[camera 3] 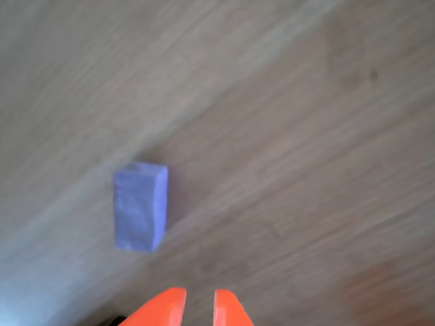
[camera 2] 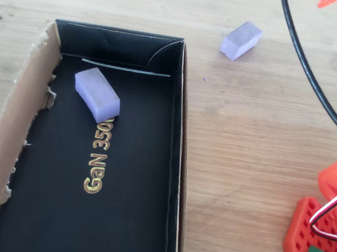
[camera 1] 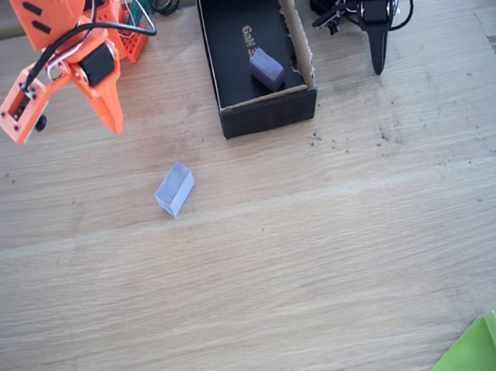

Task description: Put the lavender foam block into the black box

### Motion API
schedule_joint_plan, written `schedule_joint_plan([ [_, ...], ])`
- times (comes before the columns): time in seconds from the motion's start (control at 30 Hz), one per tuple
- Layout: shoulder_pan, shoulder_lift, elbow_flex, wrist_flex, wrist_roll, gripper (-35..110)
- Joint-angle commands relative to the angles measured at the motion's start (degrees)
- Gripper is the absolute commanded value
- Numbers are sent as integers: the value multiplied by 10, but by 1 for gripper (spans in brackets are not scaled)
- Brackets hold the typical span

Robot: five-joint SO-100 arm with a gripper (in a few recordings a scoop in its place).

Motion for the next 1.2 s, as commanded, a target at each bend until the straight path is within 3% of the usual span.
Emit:
schedule_joint_plan([
  [0.0, 4, 1, -25, 8, 20, 5],
  [0.17, -11, -10, -33, -13, -38, 3],
  [0.8, -42, -38, -74, 50, 127, 21],
  [1.17, -84, -47, -82, 47, 198, 22],
])
